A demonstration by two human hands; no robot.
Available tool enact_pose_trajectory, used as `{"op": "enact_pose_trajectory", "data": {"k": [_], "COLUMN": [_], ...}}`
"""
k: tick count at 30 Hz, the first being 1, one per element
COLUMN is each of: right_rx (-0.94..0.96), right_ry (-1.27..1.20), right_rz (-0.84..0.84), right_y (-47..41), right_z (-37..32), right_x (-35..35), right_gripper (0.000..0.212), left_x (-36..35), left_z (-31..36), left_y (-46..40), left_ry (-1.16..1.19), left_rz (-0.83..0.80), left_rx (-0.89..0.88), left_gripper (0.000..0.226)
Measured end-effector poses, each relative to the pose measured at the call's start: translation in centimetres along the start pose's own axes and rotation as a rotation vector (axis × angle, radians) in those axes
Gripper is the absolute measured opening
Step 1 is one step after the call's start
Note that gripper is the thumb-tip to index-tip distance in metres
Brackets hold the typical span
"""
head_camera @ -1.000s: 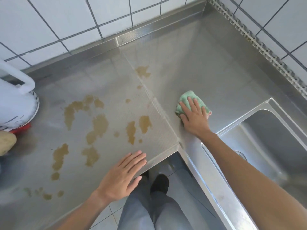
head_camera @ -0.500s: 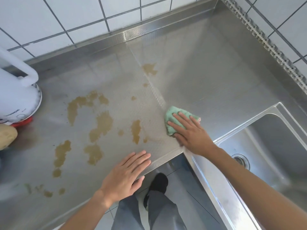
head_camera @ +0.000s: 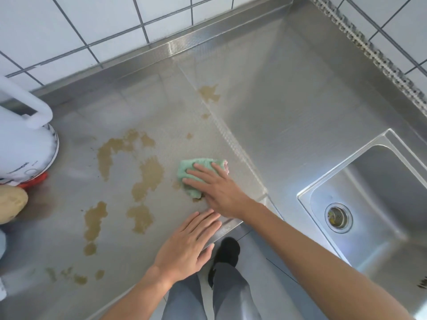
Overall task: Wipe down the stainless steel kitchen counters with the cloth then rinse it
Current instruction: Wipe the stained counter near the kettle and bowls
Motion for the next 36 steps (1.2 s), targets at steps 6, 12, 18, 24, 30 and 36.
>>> {"op": "enact_pose_trajectory", "data": {"k": [6, 12, 18, 24, 30, 36], "right_rx": [-0.168, -0.447, -0.131, -0.485, -0.895, -0.326], "right_ry": [-0.127, -0.027, 0.029, 0.049, 0.123, 0.298], "right_rz": [0.012, 0.119, -0.084, 0.018, 0.090, 0.024], "right_y": [7.3, 1.9, 0.7, 6.1, 1.9, -0.2], "right_z": [5.6, 8.4, 2.2, 5.3, 5.3, -1.1], "right_x": [4.7, 5.7, 2.9, 6.1, 1.7, -1.9], "right_gripper": [0.075, 0.061, 0.071, 0.046, 0.063, 0.054], "left_x": [0.0, 0.1, 0.5, 1.3, 2.5, 3.0], "left_z": [0.0, 0.1, 0.2, 0.3, -0.3, -2.6], "left_y": [-0.2, -0.1, -0.1, 0.0, 1.3, 5.0], "left_ry": [0.025, 0.037, 0.044, 0.080, 0.150, 0.084], "left_rz": [0.014, 0.014, 0.023, 0.030, 0.075, 0.122], "left_rx": [-0.018, -0.018, -0.027, -0.037, 0.020, 0.098], "left_gripper": [0.057, 0.057, 0.057, 0.054, 0.043, 0.048]}}
Point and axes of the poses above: each hand's wrist, its own y-axis away from the middle knuckle, its own x-axis out of the back of the hand, z = x × y, the point moved 9 cm from there along -y, towards the middle knuckle, and after that the axes turned 7 degrees about x, right-handed, at the moved point
